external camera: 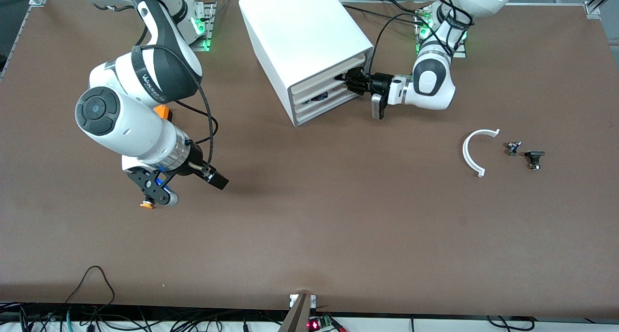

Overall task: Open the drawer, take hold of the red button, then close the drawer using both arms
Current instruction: 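Pull the drawer out of the cabinet with the left gripper, then reach the right gripper into the open drawer toward the red button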

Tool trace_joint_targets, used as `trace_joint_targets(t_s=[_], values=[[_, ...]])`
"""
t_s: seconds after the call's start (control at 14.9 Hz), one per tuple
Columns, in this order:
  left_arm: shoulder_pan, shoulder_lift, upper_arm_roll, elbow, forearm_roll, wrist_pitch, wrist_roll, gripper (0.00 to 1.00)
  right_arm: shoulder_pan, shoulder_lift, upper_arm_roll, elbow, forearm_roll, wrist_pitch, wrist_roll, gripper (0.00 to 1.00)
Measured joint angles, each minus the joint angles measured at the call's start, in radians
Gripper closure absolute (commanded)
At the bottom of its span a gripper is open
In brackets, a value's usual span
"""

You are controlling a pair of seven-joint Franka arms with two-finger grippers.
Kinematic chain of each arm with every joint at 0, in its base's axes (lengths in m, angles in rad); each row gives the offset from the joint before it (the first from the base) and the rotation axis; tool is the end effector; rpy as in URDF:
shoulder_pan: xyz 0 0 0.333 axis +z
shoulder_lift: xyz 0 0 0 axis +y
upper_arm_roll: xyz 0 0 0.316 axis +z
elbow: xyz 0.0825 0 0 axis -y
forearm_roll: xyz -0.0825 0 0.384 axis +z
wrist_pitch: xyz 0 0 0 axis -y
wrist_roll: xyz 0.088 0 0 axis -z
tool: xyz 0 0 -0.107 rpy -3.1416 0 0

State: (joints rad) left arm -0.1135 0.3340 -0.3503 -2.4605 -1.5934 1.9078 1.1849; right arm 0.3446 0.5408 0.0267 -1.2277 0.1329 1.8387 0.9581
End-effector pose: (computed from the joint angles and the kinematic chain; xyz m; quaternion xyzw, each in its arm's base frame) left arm 0.3535 -0.2686 0.1780 0.7644 -0.1103 -0.1019 0.6270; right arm 0.6702 0.2674 0.4673 -0.9490 0.3050 0.0164 0.0779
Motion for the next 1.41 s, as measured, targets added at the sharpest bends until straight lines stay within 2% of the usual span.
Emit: trace_joint_targets(t_s=[0.74, 1.07, 1.41], values=[[0.129, 0.014, 0.006, 0.037, 0.032, 0.002, 0.0, 1.0, 0.002, 0.0, 0.003, 0.012, 0.001, -0.001, 0.01, 0.0], [0.233, 0.068, 0.006, 0.141, 0.155, 0.001, -0.042, 1.0, 0.019, 0.0, 0.013, 0.025, 0.001, -0.003, 0.052, 0.0], [0.295, 0.119, 0.007, 0.259, 0.274, 0.0, -0.131, 1.0, 0.079, -0.001, 0.027, 0.083, 0.003, -0.024, 0.208, 0.0]])
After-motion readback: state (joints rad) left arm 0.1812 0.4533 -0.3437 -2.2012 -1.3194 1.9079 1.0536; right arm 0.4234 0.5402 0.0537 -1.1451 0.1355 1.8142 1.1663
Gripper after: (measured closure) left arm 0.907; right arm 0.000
